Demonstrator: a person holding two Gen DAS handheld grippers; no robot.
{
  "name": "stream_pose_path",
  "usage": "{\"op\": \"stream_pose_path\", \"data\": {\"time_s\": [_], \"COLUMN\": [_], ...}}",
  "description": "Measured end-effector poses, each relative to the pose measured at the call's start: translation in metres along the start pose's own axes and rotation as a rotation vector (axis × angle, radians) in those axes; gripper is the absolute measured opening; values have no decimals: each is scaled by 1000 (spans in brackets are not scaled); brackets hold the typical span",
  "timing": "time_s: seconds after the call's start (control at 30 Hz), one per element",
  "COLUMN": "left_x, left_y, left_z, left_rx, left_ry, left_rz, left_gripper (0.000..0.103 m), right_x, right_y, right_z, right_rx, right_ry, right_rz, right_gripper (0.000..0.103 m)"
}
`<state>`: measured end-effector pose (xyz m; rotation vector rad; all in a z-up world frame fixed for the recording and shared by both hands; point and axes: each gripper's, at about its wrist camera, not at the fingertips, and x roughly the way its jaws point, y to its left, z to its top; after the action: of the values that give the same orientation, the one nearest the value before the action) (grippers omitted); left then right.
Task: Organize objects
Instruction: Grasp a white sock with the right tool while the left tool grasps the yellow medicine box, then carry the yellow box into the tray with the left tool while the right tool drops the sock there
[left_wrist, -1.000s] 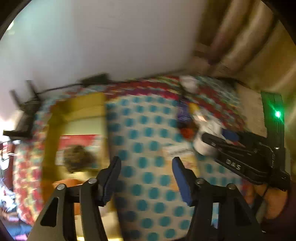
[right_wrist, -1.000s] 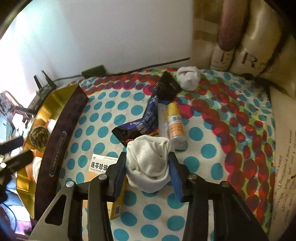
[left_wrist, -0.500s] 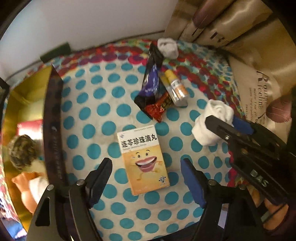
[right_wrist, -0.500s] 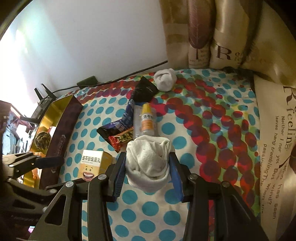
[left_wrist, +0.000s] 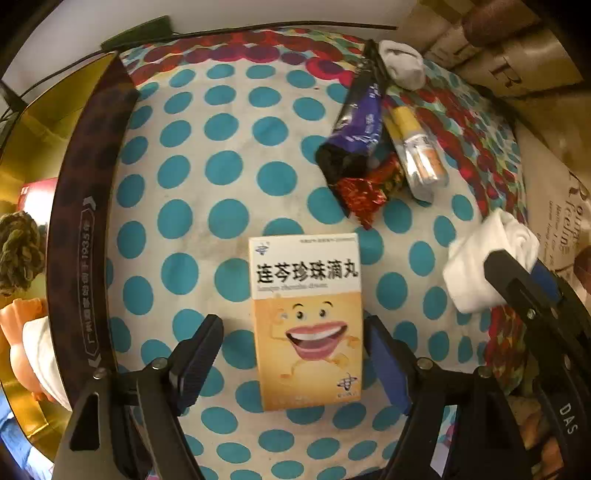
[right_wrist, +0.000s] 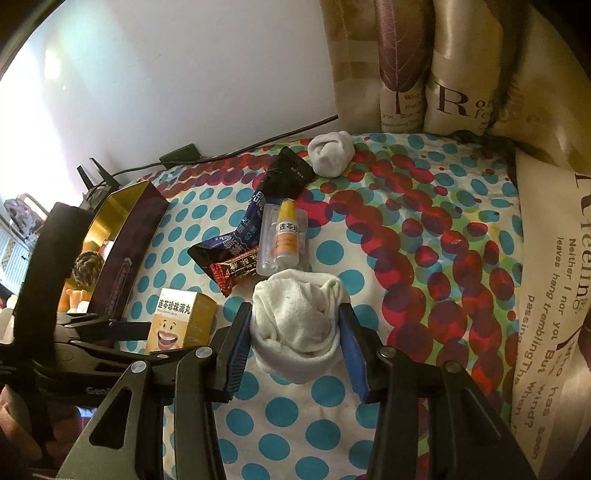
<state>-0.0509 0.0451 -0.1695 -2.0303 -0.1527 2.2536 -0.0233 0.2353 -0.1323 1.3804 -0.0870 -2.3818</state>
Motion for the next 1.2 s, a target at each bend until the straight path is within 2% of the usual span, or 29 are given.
{"op": "stream_pose_path", "data": {"time_s": [0.07,0.1,0.13,0.4,0.8,1.0,1.2], "left_x": [-3,-4,-6,-14,-77,-116,-136], "left_y": [0,0,-1,-8,-5,23,71], "left_z": [-1,-1,-2,-8,-22,-38,-60], "left_rx": [-3,-1,-1,48,108,67,-25], "left_ry": [-31,-43,-57,-136,-345,-437,-464], "left_rz": [-9,-7,-17,24,114,141,163], "left_gripper": [77,71,54,53,54,54,54], "right_x": [0,0,0,-2,-15,-16,-12], "right_y": [-1,-1,-2,-3,8,20,42], "right_z": [0,0,-1,-1,3,8,15], "right_rx": [0,-1,-2,-2,-20,-31,-72], "right_ry": [3,5,5,-4,-47,-60,-63], "right_rz": [1,4,5,9,16,34,63], "right_gripper": [44,44,44,44,44,44,44]}}
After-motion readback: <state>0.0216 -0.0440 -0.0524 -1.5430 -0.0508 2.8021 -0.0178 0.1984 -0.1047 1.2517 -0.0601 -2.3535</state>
